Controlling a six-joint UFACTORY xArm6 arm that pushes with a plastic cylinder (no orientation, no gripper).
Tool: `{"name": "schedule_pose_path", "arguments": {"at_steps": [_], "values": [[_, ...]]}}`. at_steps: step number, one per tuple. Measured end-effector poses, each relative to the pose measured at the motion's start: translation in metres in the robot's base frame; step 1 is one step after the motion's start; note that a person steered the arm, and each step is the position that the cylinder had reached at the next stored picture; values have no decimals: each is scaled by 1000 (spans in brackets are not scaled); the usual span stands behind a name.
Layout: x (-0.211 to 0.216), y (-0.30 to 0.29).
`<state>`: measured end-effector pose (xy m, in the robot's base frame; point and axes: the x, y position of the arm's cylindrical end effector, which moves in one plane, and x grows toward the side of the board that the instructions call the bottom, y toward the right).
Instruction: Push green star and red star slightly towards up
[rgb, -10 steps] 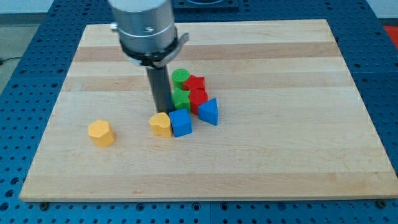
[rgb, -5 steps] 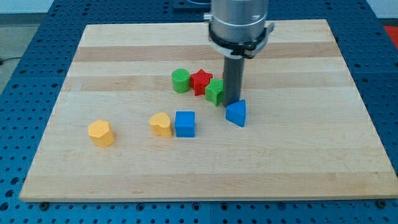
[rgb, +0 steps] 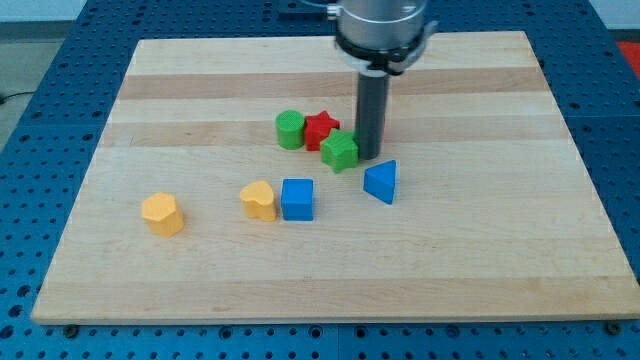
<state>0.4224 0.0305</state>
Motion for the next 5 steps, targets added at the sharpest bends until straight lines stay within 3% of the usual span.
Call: {"name": "schedule_pose_path", "arguments": {"at_steps": [1, 3, 5], "values": [[1, -19], [70, -21], [34, -66]]}}
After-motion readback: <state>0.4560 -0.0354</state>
